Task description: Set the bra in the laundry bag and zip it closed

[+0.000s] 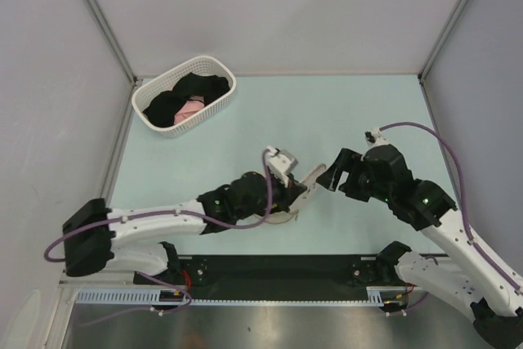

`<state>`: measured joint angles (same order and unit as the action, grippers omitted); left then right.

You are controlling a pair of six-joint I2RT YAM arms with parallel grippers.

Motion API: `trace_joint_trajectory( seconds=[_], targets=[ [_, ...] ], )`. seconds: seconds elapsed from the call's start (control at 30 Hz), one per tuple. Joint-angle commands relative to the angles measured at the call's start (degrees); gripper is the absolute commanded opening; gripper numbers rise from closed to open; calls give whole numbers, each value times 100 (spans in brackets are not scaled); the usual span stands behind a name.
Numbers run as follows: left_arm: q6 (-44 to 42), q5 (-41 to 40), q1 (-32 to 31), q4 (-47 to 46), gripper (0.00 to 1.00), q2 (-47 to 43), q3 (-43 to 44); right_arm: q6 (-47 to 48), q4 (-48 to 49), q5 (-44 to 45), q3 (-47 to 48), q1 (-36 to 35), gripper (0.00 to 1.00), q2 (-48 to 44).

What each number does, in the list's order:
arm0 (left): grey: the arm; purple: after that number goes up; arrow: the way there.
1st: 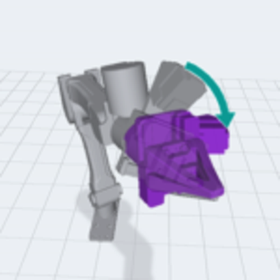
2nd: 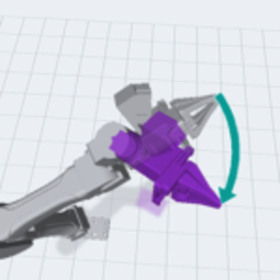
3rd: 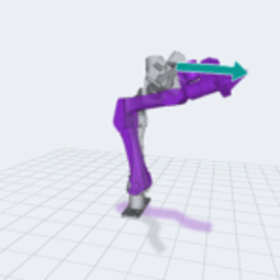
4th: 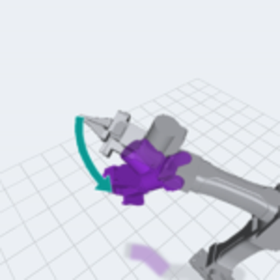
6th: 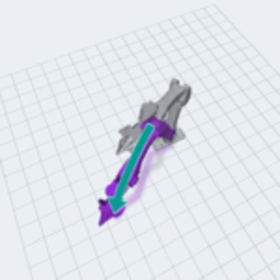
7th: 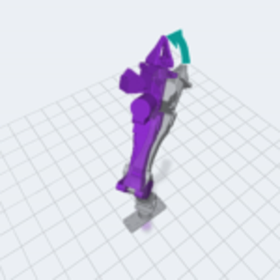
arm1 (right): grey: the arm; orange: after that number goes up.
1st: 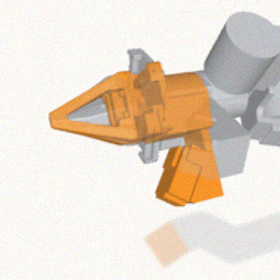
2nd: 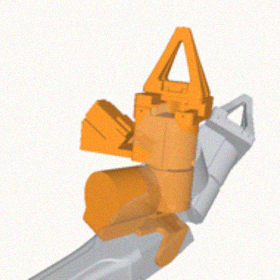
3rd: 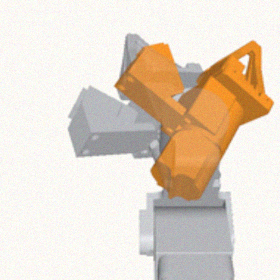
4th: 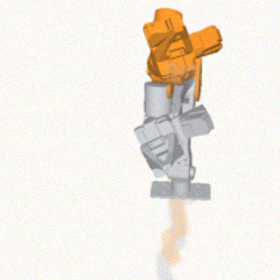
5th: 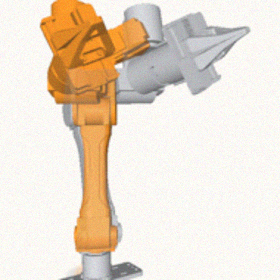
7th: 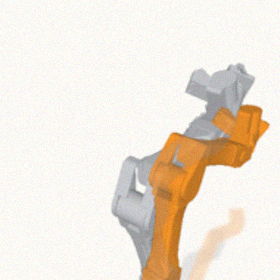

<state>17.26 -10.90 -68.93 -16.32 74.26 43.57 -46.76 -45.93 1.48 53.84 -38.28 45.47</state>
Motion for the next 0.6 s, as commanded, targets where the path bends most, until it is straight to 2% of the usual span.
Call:
trace_joint_trajectory(
  seconds=[0.0,0.03,0.1,0.23,0.27,0.37,0.43,0.53,0.57],
  targets=[
    [1094,1237,599,-301,0,-1193,-672,238,733,-928,-469,487,95,-486],
    [1235,1291,756,-345,0,-1395,-805,238,831,-1156,-567,575,99,-609],
    [1595,1414,898,-504,0,-1835,-1103,282,1285,-1447,-935,699,100,-715],
    [2201,1599,1231,-635,0,-2161,-1421,54,2455,-2429,-1805,691,99,-654],
    [2342,1643,1302,-766,0,-2248,-1639,-208,3110,-2554,-1999,656,96,-636],
    [2887,1819,1531,-1373,0,-2363,-2088,-648,4237,-2477,-2781,410,96,-662],
    [3151,1775,1636,-1479,0,-2442,-2203,-798,4548,-2327,-3106,269,96,-610],
    [3659,1766,1820,-1881,0,-2556,-2528,-1176,5251,-2161,-3510,50,91,-487],
    [3810,1775,1873,-2014,0,-2574,-2747,-1264,5618,-2134,-3625,-21,87,-417]
  ],
)
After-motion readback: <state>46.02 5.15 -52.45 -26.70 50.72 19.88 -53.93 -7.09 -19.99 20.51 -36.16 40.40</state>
